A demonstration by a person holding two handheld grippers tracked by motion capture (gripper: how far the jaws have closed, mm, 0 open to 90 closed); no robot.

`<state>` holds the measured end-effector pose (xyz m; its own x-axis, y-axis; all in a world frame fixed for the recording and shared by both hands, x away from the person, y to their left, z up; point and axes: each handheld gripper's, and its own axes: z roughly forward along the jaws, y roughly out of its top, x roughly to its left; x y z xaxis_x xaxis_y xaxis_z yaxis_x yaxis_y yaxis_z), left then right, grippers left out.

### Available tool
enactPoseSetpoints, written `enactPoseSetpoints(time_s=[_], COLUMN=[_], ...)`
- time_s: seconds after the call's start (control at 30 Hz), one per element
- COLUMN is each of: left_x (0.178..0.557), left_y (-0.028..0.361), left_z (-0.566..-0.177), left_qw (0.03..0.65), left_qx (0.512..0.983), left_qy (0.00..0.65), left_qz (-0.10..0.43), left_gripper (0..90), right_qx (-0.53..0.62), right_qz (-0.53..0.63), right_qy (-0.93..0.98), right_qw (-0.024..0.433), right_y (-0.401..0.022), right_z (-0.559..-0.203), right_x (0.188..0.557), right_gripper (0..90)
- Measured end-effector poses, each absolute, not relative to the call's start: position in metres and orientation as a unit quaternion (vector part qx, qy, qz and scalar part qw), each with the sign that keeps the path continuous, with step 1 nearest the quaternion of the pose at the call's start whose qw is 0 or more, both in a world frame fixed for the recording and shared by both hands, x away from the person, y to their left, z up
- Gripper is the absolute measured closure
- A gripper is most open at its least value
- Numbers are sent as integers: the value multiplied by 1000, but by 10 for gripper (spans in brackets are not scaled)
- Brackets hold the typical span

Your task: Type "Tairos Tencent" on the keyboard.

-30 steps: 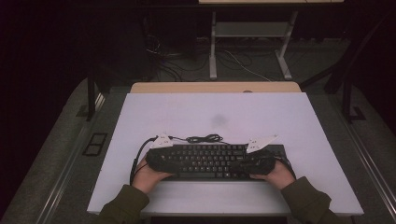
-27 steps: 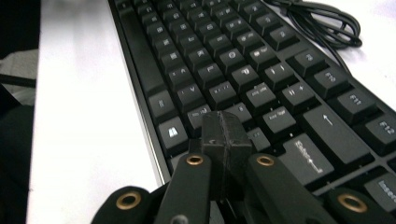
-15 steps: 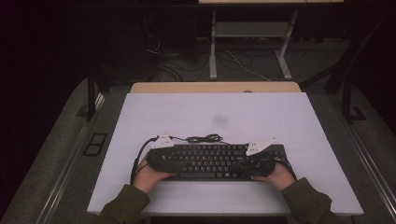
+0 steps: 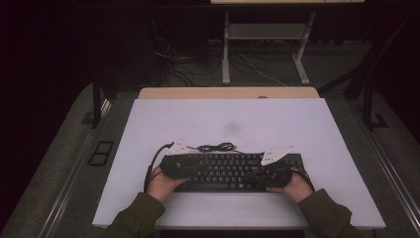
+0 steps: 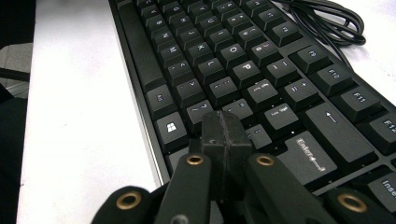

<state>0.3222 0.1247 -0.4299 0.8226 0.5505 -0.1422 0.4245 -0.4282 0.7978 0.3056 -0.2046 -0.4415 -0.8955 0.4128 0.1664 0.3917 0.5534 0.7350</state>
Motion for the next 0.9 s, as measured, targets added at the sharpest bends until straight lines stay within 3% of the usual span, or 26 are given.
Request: enactPoseSetpoints(time_s=[0.17,0.9], left_x=[326,329], left_y=[121,113], left_z=[-429,-439], left_qw=[447,422], left_qx=[846,859], left_qy=[285,286], left_qz=[56,49], left_gripper=[889,890], right_qx=[228,228], right_qz=[414,416], right_qy=[881,880], right_qw=[12,12], right_y=[-205,-205], right_z=[-442,-442], right_x=[306,306], right_gripper=[893,893])
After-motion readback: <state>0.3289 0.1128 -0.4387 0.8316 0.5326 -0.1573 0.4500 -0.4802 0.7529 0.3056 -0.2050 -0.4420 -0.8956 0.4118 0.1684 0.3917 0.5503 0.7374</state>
